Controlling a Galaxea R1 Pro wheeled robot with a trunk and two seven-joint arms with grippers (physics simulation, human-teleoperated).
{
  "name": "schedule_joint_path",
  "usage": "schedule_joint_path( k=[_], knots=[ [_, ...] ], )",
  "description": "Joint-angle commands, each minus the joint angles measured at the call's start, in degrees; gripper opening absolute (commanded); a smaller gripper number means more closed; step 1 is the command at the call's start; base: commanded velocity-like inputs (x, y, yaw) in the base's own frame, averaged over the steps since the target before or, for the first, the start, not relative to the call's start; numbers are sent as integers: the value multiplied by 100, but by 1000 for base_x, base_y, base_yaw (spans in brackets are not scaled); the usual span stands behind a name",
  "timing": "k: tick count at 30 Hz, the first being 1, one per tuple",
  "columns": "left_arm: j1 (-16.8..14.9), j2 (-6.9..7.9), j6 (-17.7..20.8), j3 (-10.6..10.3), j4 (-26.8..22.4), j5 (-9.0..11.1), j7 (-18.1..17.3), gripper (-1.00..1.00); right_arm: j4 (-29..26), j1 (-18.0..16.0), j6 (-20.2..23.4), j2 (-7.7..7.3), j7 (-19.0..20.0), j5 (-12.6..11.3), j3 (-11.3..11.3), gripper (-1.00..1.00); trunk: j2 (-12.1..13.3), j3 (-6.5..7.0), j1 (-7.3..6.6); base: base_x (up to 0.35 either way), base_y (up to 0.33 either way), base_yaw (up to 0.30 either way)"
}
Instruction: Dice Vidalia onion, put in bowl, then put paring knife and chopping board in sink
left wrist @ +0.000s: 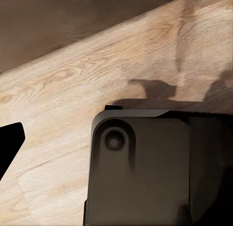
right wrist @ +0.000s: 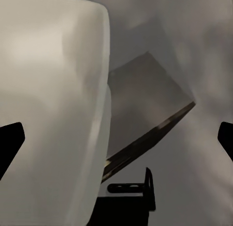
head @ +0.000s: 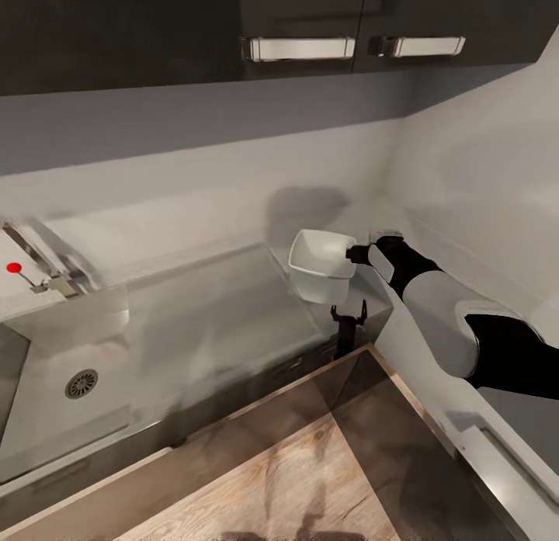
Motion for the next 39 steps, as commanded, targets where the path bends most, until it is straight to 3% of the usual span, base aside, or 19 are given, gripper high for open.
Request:
schedule_joint_path(
  k=[1,10,39],
  knots=[
    [-3,0,-18,-51,3,30,37,100,-10,-3,20,3,-25,-13,-44,100,-10,-19,3,0,0,0],
    [-3,-1,-18,-51,3,30,37,100,-14,-2,22,-7,180,-6,-44,100,-10,-101,3,0,0,0],
    [-3,-1,-18,-51,3,30,37,100,-14,6,20,-13,204,-6,-44,100,-10,-368,3,0,0,0]
  ],
)
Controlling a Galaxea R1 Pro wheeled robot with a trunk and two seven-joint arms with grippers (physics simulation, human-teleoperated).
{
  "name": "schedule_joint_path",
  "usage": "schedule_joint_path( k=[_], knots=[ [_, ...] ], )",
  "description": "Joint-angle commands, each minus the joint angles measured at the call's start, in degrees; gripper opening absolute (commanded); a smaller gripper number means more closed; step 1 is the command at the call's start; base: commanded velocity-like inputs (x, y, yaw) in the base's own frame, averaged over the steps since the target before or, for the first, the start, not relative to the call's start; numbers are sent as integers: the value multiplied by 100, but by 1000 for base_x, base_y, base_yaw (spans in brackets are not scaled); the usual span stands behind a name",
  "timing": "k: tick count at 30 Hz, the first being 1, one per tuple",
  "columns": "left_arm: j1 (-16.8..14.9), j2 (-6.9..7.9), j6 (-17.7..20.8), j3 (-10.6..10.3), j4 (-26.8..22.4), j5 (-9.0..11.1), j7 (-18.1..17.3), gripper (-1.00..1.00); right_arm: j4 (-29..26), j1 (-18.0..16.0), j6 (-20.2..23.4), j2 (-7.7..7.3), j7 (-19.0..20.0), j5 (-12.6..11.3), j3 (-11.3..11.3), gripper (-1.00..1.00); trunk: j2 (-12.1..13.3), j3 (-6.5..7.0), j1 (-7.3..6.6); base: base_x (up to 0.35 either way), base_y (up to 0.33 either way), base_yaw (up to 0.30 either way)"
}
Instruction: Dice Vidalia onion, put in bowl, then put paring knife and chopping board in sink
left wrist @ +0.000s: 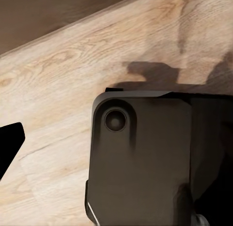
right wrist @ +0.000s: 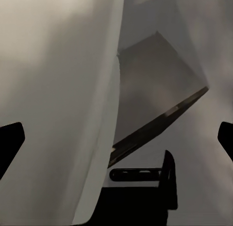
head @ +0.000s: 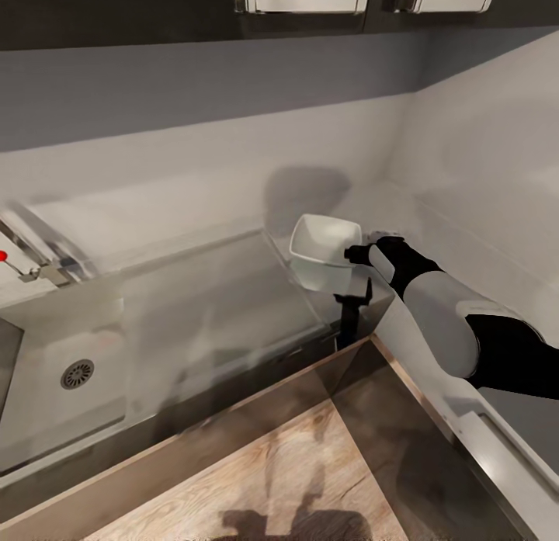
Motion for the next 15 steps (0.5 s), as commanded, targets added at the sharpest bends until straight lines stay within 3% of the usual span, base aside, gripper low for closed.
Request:
schedule_joint_path(
  k=[1,13,14,15],
  knots=[
    [-3,0,-18,-51,3,30,37,100,-8,-3,22,5,-26,-10,-43,100,-10,-18,3,0,0,0],
    [-3,0,-18,-51,3,30,37,100,-3,2,-71,13,-26,-10,-39,100,-10,-127,3,0,0,0],
    [-3,0,-18,-51,3,30,37,100,-3,13,-172,13,-26,-9,-36,-100,-10,-131,3,0,0,0],
    [-3,0,-18,-51,3,30,37,100,-3,19,-197,13,-26,-9,-36,-100,-10,-135,3,0,0,0]
  ],
)
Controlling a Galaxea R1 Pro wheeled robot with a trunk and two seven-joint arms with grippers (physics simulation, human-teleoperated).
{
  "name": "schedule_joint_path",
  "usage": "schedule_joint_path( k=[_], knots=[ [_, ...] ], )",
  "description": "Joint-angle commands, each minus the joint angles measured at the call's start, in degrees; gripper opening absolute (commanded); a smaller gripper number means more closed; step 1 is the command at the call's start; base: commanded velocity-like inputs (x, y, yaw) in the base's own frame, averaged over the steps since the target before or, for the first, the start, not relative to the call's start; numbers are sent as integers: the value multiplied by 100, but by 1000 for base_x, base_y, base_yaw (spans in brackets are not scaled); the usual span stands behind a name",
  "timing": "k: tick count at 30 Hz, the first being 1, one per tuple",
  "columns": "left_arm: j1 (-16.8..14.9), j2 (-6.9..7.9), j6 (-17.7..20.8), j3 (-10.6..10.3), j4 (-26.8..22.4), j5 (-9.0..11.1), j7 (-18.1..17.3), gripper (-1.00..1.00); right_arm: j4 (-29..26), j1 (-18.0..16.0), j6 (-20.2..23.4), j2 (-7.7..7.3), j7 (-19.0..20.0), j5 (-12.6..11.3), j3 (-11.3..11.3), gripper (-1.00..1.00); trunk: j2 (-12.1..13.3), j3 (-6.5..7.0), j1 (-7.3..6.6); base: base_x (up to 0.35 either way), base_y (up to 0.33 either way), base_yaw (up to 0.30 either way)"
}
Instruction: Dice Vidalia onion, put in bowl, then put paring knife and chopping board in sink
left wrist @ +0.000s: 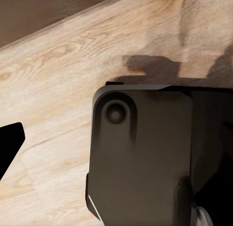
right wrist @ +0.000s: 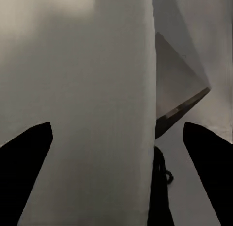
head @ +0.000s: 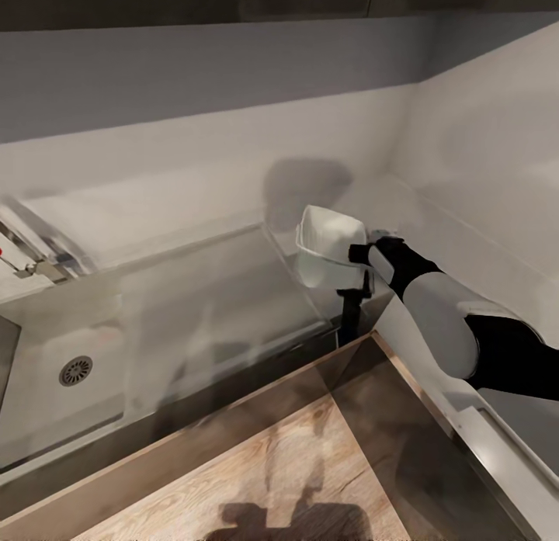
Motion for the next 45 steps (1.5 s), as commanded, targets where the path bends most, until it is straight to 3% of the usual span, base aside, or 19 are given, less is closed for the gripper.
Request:
schedule_joint_path(
  k=[1,25,45],
  knots=[
    [-3,0,-18,-51,3,30,37,100,-9,11,-35,5,-25,-4,-44,-100,-9,-10,3,0,0,0],
    [-3,0,-18,-51,3,30,37,100,-9,33,-84,5,-33,1,-46,-100,-9,-7,3,0,0,0],
    [-3,0,-18,-51,3,30,37,100,-9,38,-85,5,-33,1,-40,-100,-9,165,3,0,0,0]
  ],
)
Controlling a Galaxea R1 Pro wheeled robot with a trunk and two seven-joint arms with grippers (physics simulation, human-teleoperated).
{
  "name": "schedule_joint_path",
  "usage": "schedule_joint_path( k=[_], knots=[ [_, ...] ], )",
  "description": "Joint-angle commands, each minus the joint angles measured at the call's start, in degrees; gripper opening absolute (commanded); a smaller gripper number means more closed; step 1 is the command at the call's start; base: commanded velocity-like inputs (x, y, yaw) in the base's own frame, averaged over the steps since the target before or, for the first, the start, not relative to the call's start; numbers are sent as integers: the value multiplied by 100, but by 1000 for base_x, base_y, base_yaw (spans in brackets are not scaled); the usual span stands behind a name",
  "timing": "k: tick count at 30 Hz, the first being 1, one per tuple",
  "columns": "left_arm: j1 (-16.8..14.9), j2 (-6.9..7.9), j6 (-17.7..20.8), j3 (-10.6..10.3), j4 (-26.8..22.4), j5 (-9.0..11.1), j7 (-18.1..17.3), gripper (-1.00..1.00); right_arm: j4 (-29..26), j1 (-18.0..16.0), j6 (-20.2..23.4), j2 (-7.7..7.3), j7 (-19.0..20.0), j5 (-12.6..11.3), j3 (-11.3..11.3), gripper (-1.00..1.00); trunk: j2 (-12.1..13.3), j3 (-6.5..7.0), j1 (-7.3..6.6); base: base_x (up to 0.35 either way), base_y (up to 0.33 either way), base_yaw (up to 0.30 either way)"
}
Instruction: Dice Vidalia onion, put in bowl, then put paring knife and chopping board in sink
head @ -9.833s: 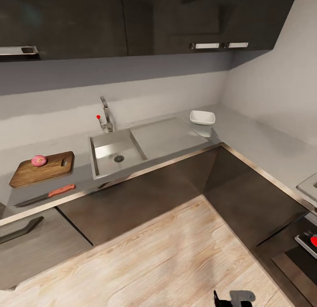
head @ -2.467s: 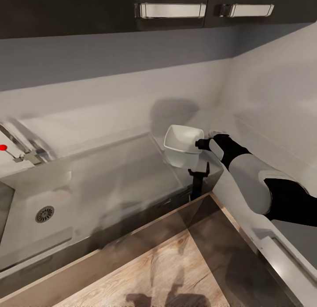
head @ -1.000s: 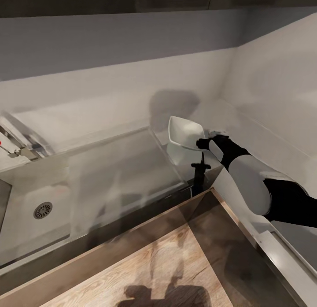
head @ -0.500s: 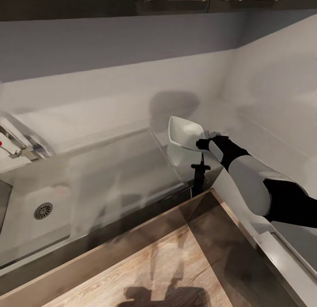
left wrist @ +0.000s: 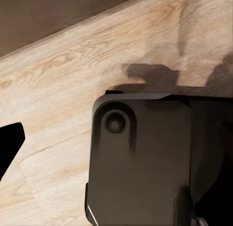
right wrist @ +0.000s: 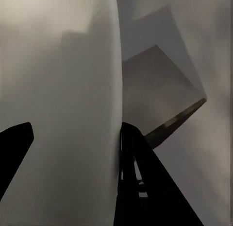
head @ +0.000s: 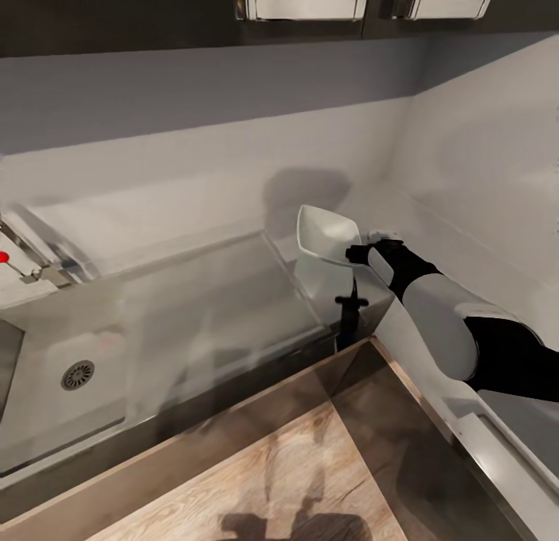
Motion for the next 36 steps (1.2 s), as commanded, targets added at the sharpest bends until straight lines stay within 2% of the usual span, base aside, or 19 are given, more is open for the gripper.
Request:
schedule_joint_path(
  k=[1,7,22,31,36],
  knots=[
    [-3,0,-18,-51,3,30,37,100,-10,-3,24,5,-20,-13,-47,-100,-9,1,3,-39,0,0],
    [-3,0,-18,-51,3,30,37,100,-10,-3,21,8,-48,-3,-47,-100,-9,55,3,-189,0,0],
    [-3,0,-18,-51,3,30,37,100,-35,-3,-43,47,-33,18,-24,-100,-9,166,3,-329,7,0],
    [-3,0,-18,-51,3,30,37,100,-65,-3,-82,74,-85,22,-13,-100,-9,169,3,-300,162,2],
    [-3,0,-18,-51,3,30,37,100,-49,-3,-84,77,-83,15,-13,-100,-9,169,3,-278,196,213]
  ],
)
